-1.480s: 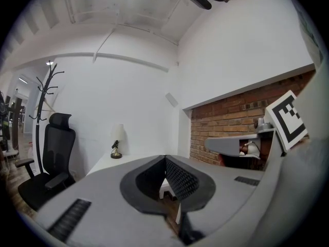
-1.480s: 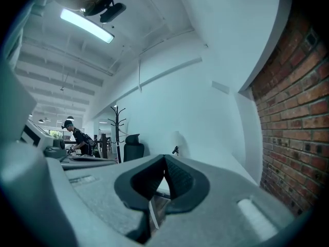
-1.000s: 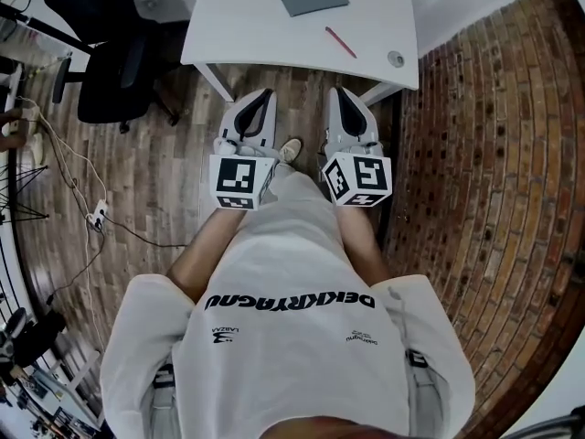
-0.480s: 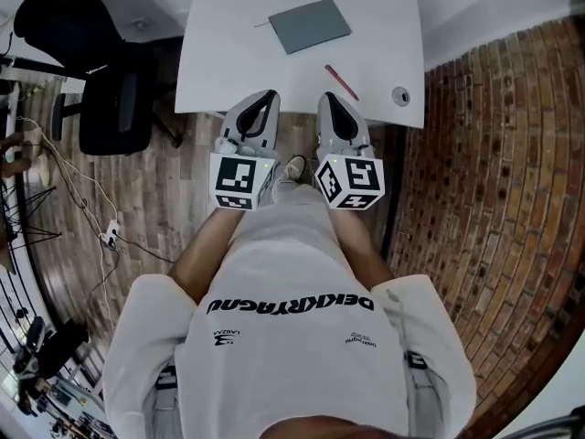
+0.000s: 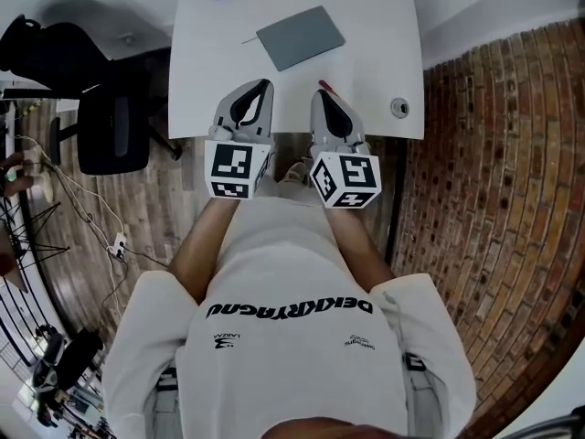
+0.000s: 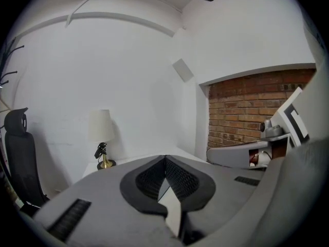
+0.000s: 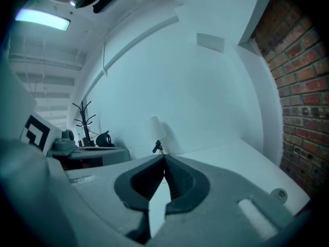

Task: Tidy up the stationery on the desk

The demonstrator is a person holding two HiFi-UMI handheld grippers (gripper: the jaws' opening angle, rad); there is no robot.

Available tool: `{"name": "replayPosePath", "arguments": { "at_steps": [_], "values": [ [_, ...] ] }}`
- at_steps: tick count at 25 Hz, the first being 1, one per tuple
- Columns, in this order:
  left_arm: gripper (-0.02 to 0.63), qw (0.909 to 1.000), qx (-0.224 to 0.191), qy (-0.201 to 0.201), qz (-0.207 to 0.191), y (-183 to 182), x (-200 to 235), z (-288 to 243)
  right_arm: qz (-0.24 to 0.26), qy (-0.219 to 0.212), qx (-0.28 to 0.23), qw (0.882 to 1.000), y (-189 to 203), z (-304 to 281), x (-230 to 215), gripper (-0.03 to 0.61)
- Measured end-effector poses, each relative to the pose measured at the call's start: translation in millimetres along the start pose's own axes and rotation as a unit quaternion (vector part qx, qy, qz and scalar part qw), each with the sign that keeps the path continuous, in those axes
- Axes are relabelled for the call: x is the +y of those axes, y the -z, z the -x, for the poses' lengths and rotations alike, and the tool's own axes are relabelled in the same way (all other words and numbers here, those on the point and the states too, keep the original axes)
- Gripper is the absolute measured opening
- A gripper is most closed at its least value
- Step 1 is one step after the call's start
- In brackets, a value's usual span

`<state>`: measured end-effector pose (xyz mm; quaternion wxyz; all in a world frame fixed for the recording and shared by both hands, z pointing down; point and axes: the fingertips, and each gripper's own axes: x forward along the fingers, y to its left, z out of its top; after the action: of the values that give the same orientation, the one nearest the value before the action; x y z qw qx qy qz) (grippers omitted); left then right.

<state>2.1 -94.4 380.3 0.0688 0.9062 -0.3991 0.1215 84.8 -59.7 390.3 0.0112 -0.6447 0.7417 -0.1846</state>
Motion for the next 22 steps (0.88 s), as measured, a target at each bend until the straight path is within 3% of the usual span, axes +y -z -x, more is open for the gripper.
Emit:
{"name": "replayPosePath", "arguments": {
  "at_steps": [9,15,22],
  "values": [
    [-0.003,0.9965,0.055,0.056,-0.028,9.6,26.0,-51.3,-0.038,0.055,0.029,0.997,15.9,-32.2,-16.8,0.000],
    [-0.002,0.9863,0.092,0.125,-0.057,14.0,44.2,-105.4,-0.089,0.113,0.049,0.988,33.6,-65.8,-36.7,0.000],
    [-0.002,0.9724,0.131,0.172,-0.088,35.0,68.6,-180.0,-0.139,0.174,0.065,0.973,65.6,-112.6,-70.1,0.000]
  ]
}}
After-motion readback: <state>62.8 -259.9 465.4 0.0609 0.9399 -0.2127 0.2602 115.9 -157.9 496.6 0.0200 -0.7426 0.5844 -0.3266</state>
